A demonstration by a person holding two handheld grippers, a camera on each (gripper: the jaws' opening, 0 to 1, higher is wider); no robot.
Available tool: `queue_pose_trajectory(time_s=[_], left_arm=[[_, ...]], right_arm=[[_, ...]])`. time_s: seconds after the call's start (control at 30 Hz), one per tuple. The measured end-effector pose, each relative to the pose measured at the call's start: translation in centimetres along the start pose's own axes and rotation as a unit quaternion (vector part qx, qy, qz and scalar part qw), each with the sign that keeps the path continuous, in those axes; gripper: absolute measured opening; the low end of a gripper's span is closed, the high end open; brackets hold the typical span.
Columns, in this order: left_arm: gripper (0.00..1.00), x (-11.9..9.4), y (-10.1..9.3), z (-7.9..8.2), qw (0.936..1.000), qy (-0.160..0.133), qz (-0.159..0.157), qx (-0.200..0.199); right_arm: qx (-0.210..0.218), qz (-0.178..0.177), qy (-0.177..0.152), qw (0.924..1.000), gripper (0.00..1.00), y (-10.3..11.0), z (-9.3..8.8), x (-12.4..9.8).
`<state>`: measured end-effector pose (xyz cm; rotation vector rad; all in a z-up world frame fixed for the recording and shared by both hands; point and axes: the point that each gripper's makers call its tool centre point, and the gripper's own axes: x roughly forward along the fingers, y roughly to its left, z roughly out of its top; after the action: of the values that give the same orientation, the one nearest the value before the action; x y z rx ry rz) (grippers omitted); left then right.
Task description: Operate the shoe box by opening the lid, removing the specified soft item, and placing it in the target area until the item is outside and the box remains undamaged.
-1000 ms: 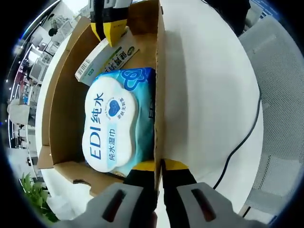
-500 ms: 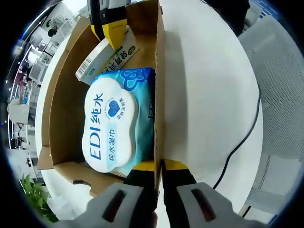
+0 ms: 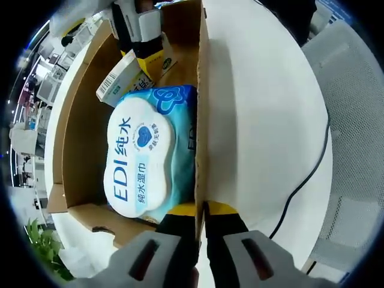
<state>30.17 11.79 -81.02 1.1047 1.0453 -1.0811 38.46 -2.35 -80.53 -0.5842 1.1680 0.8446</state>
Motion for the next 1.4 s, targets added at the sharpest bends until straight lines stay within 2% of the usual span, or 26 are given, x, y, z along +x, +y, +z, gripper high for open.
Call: queue_pose_trajectory(time_s=[0.17,0.27,0.43,0.73,1.1,1.4], left_arm=[[0.02,-0.1,0.2,0.0,1.0000,0.000,-0.001,0.001],[0.02,-0.2,0.3,0.0,1.0000,0.000,0.000,0.000],[0.02,-0.2,0.4,0.0,1.0000,0.001,0.000,0.000],[0.02,-0.2,0.6,0.0,1.0000,0.001,0.000,0.000],[0.02,-0.2,0.6,0.1,1.0000,0.001,0.001,-0.001],[0.02,-0.1,0.3,0.1,1.0000,0.003,0.001,-0.002]], right_arm=[[-0.019,-0.008,-0.008,0.9998,0.30,0.0,1.0,-0.1],[-0.016,-0.006,-0.003,0.9998,0.21,-0.3,1.1,-0.1],[-0.018,-0.013,0.000,0.9998,0.19,-0.7,1.0,-0.3],[0.006,-0.012,0.003,0.9999,0.18,-0.6,0.7,-0.7],[0.018,-0.013,-0.017,0.9996,0.18,-0.7,1.2,-2.0],[0.048,-0.009,-0.026,0.9985,0.18,-1.0,0.6,-2.4]])
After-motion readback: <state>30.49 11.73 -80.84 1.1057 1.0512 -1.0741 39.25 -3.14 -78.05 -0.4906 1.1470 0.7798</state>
